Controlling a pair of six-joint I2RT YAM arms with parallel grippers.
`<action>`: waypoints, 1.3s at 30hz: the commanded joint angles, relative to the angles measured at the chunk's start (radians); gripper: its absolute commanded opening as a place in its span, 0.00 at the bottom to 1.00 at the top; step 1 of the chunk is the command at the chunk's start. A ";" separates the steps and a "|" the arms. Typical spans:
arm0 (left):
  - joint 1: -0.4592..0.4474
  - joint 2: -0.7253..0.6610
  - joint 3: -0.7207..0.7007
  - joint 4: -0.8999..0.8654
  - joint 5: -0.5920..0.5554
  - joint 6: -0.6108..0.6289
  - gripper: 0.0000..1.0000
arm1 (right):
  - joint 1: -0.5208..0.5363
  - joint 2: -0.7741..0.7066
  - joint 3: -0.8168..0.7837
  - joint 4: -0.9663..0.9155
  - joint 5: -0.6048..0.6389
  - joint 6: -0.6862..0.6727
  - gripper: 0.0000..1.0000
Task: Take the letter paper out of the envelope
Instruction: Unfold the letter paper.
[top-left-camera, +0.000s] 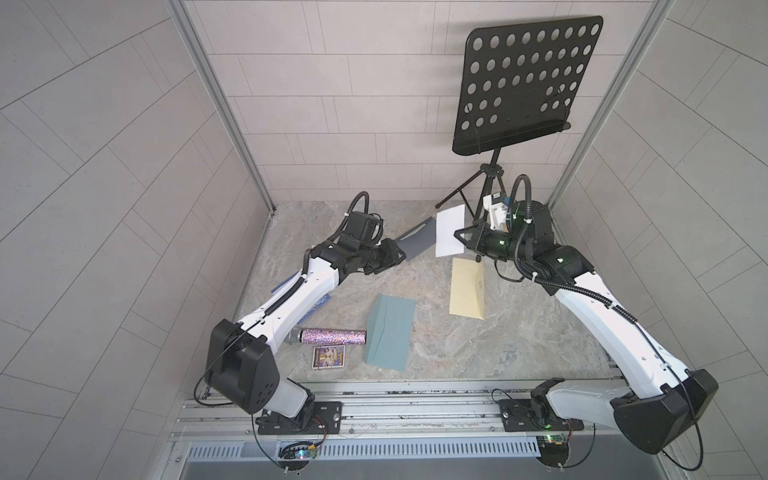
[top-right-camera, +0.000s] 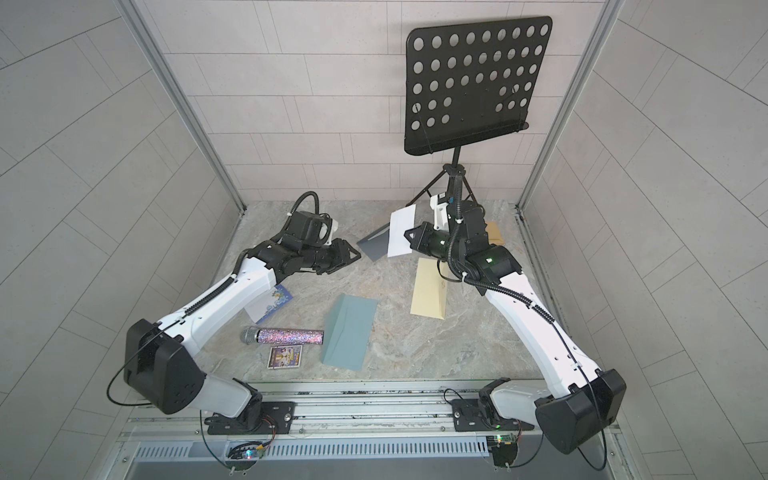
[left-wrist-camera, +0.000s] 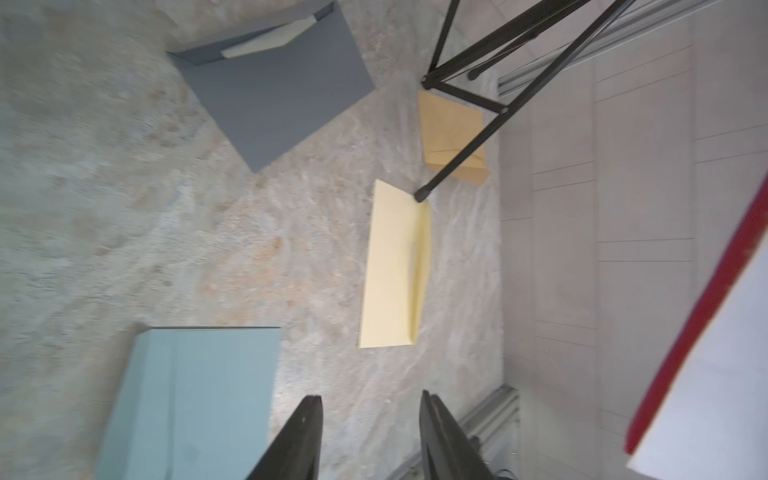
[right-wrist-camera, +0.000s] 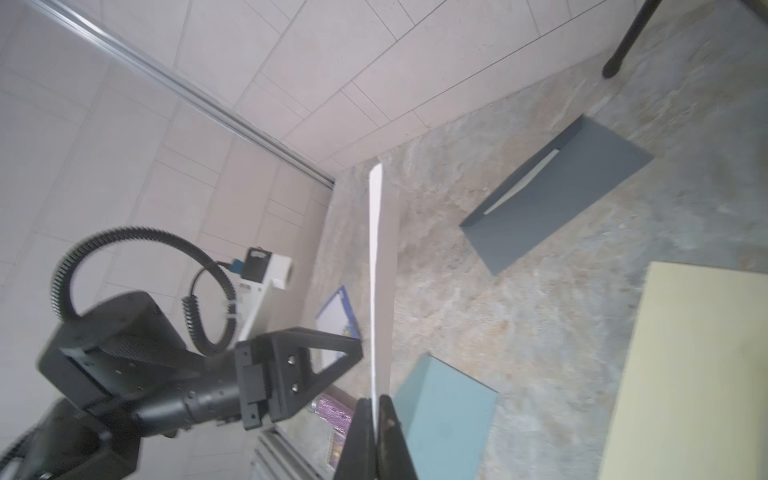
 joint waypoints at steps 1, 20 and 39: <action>-0.001 -0.001 0.076 0.056 0.098 -0.182 0.38 | -0.048 0.017 0.014 0.182 -0.138 0.309 0.00; 0.019 -0.039 0.142 0.290 0.268 -0.464 0.42 | -0.109 0.103 0.015 0.402 -0.346 0.901 0.00; 0.035 -0.049 0.137 0.300 0.277 -0.501 0.35 | -0.109 0.069 -0.096 0.466 -0.360 0.973 0.00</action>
